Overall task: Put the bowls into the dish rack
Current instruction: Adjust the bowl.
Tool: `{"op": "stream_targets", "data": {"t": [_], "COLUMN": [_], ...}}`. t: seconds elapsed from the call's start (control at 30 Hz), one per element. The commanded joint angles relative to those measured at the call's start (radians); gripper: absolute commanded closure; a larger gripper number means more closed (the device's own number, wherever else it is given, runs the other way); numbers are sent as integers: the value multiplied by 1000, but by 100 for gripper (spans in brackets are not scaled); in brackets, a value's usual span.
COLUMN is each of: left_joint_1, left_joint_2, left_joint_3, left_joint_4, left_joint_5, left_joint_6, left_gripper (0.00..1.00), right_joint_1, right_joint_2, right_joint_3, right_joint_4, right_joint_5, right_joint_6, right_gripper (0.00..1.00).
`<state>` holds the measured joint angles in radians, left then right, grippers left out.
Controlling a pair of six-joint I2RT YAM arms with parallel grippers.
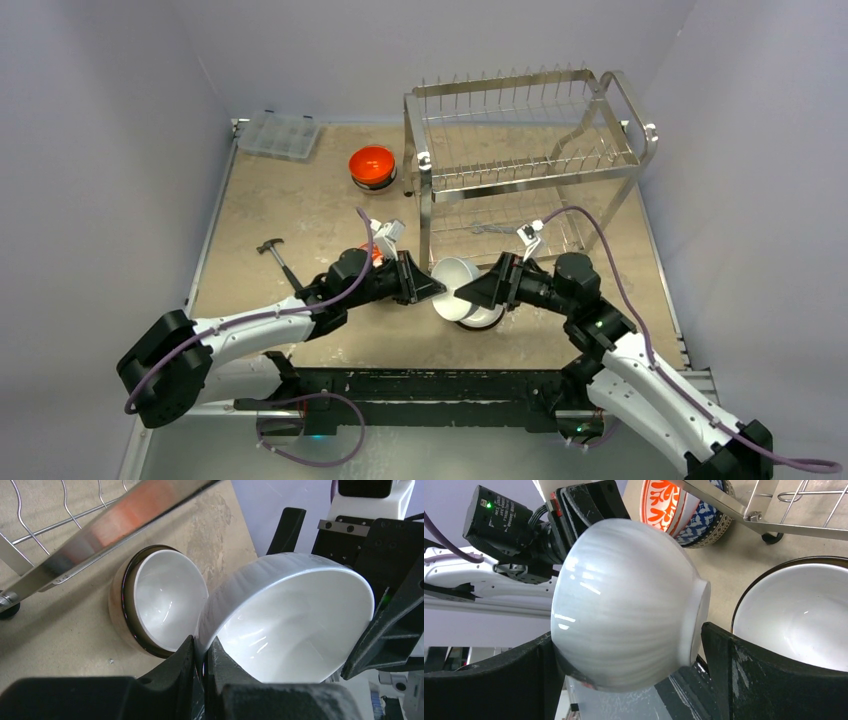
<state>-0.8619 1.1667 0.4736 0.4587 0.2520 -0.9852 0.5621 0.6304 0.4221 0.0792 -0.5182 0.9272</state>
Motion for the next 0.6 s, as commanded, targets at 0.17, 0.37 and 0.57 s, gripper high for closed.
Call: {"op": "stream_targets", "data": {"t": [0.17,0.37,0.57], "left_joint_1": [-19,-30,-36], "left_joint_2": [28,46,50], "left_joint_3": [78,88,99], "left_joint_4": [88,98,64], "left_joint_5": [93,90,70], "left_joint_6": [15,10,26], "left_gripper": [100,100,100], "right_joint_1": [-4,-2,-1], "right_joint_2": [121,192,227], "right_joint_3": [63,72,80], "right_joint_4": [121,175,194], "right_joint_5": [-90,-149,-165], "right_joint_6": [-13,-12,-16], "right_gripper": [1,6,2]}}
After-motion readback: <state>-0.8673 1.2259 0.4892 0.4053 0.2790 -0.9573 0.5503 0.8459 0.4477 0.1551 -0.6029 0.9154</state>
